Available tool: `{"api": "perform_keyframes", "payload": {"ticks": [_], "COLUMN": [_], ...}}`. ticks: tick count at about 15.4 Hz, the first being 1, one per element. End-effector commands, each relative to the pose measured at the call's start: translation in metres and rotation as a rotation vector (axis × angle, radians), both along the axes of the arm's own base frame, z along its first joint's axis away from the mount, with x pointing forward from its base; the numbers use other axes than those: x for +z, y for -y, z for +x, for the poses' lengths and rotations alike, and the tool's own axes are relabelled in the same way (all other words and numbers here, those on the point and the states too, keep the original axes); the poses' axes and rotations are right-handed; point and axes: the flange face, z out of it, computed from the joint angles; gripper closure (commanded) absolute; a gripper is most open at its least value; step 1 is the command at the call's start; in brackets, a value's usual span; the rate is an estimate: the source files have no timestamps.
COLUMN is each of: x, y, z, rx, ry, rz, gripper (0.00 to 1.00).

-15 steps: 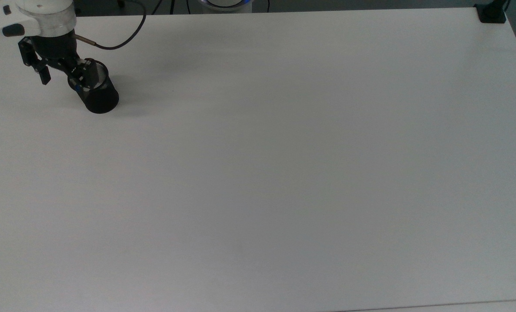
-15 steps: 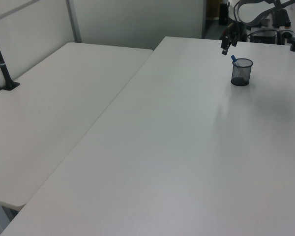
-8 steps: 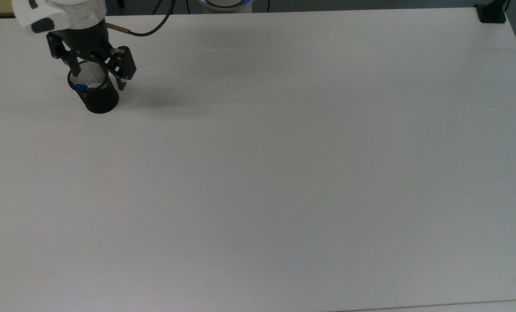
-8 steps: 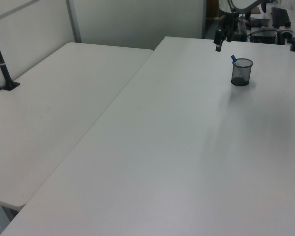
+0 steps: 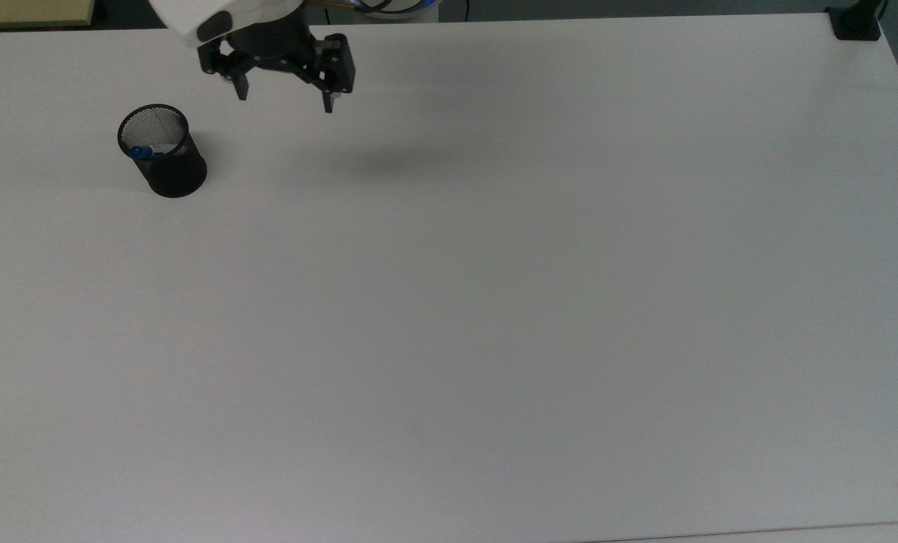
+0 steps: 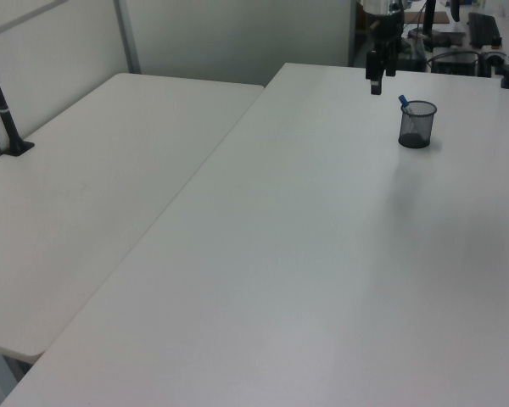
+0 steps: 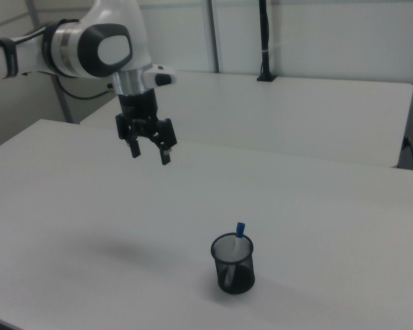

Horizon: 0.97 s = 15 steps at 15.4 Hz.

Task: Insert the marker

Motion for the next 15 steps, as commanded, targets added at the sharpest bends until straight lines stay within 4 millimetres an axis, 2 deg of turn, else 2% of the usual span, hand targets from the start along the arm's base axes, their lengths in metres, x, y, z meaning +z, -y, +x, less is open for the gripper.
{"api": "perform_keyframes", "payload": {"ticks": [1, 6, 15], "x": [0.022, 0.047, 0.048], "y": [-0.02, -0.005, 0.0], "z": [-0.012, -0.019, -0.024], "rx": [0.011, -0.007, -0.026], "ry": [-0.002, 0.038, 0.016], "rz": [0.016, 0.018, 0.018], "gripper": [0.0, 0.0, 0.0]}}
